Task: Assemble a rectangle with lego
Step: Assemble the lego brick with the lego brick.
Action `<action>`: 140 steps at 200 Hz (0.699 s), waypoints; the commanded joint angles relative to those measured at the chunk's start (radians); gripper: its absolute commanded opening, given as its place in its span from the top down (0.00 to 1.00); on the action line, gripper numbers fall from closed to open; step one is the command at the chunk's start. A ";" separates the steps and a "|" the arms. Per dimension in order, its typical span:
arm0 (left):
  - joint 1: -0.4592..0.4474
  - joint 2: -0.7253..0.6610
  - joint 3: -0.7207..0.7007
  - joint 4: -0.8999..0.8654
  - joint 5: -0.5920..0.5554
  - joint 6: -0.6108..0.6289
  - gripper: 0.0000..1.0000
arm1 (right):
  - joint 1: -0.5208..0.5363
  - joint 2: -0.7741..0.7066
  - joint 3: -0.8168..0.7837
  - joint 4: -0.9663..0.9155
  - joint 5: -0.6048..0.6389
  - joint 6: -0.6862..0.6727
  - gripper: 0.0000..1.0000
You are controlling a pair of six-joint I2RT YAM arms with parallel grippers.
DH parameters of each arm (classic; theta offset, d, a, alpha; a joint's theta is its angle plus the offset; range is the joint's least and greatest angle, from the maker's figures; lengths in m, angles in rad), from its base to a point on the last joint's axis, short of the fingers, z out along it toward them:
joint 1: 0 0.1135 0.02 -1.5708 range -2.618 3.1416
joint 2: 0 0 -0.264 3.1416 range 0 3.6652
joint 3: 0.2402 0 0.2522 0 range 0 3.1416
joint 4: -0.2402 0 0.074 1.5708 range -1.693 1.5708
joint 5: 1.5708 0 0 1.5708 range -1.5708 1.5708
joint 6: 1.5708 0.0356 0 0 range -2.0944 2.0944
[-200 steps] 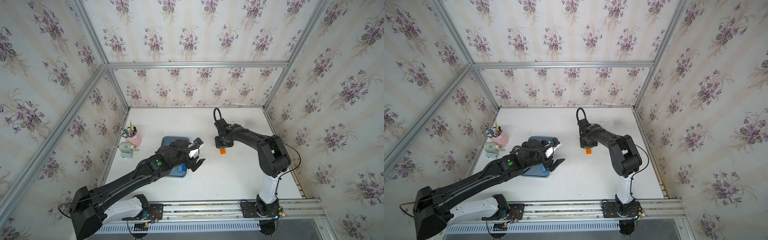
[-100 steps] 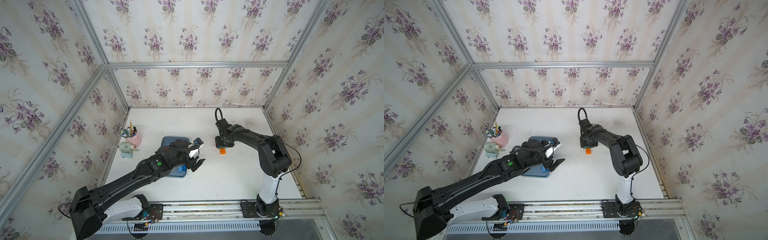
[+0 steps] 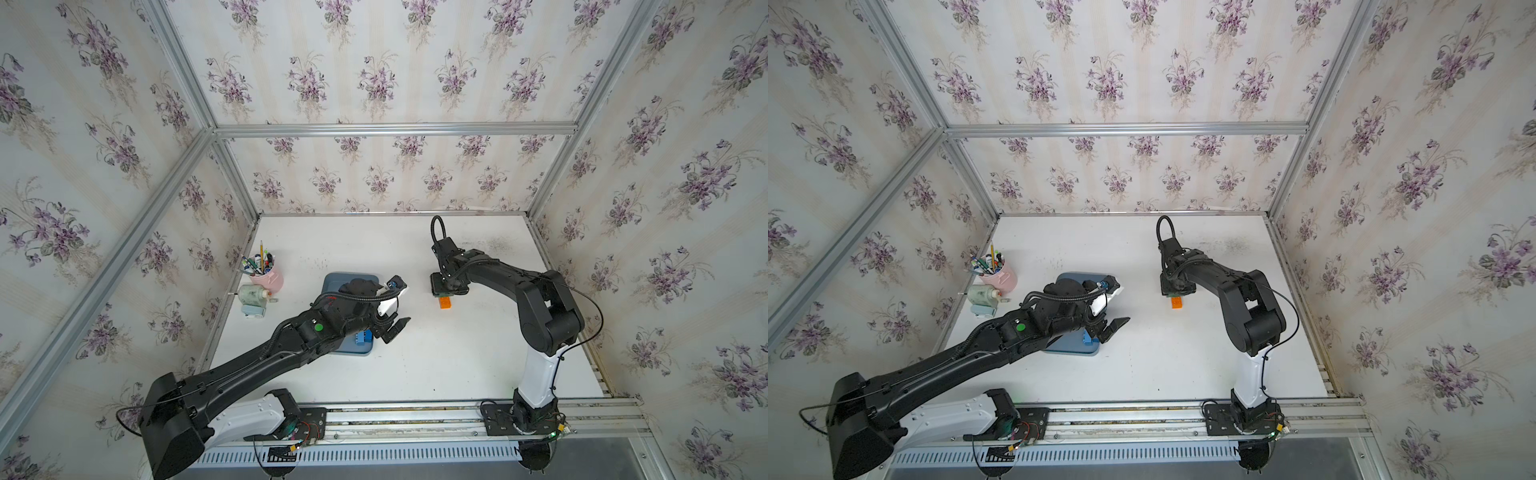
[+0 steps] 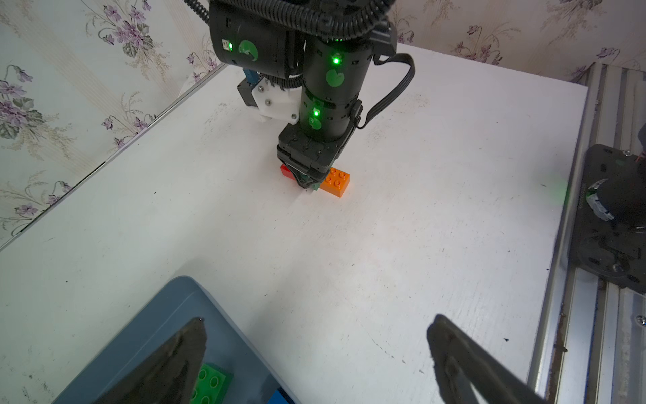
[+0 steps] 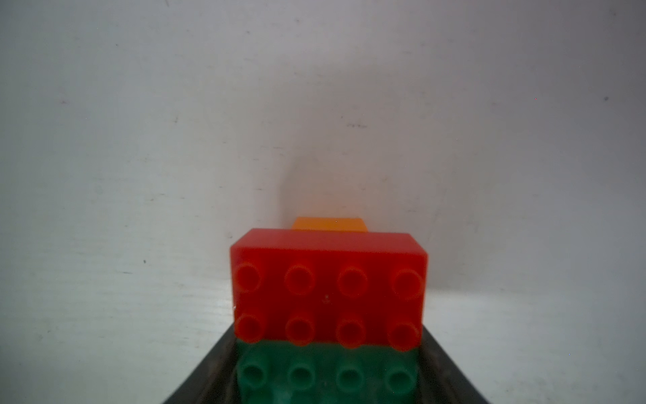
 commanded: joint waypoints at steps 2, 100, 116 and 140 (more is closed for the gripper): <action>0.001 0.001 0.008 0.030 0.002 0.011 0.00 | -0.002 0.024 -0.017 -0.037 0.032 -0.009 0.40; 0.003 -0.026 0.001 0.059 -0.189 -0.018 0.00 | -0.002 -0.051 -0.028 -0.018 0.006 -0.023 0.10; 0.003 -0.038 -0.004 0.064 -0.207 -0.019 0.00 | -0.001 -0.072 -0.025 -0.016 -0.007 -0.032 0.08; 0.003 -0.045 0.008 0.058 -0.285 -0.059 0.00 | -0.002 -0.119 -0.015 -0.025 -0.010 -0.040 0.06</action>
